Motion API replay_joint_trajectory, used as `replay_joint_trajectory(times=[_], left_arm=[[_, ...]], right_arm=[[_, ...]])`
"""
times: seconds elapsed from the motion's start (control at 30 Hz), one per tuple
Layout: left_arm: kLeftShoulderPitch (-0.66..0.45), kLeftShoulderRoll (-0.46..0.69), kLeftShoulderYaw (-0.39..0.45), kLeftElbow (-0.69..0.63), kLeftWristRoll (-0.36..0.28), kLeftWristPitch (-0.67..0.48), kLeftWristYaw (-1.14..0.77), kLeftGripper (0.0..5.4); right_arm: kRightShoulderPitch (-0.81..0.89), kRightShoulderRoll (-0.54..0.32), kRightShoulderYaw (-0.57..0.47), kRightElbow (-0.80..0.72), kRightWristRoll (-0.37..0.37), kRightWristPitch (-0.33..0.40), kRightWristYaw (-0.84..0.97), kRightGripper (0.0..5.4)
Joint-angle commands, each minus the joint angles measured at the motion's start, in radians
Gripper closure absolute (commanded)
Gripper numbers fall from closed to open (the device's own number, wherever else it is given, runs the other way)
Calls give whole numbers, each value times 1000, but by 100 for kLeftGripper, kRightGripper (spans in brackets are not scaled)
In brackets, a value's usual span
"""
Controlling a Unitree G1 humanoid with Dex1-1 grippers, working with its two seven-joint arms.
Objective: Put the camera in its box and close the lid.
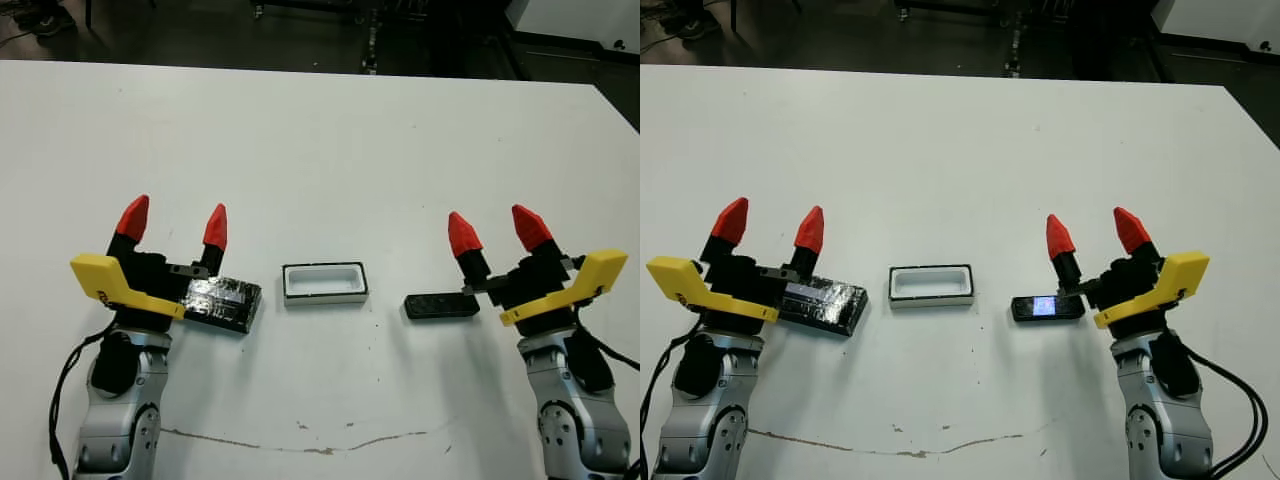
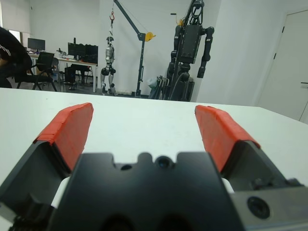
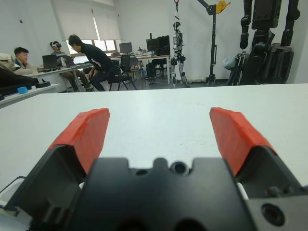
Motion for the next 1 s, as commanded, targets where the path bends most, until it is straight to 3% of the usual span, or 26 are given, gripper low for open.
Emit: replay_joint_trajectory(times=[0.03, 0.33, 0.5, 0.63, 0.73, 0.8, 1.0], left_arm=[[12, 9, -2, 2, -1, 13, -4, 2], [11, 7, -6, 2, 2, 15, -2, 2], [11, 4, -10, -5, 2, 22, 3, 2], [10, 8, -5, -10, 0, 24, 0, 2], [8, 8, -4, -9, 2, 24, 1, 2], [9, 6, -5, -16, 2, 33, 6, 2], [7, 5, -5, -16, 10, 27, 11, 2]], right_arm=[[5, -11, 0, 0, -5, 7, -5, 0], [9, -19, -2, 1, -4, 9, 6, 0], [-13, -85, -15, 3, -12, 11, 55, 0], [-90, -225, -42, 21, -25, 19, 150, 0], [-209, -387, -71, 87, 14, 68, 299, 0], [-291, -490, -65, 155, -11, 52, 400, 0], [-501, -697, 55, 250, -86, 116, 632, 0]])
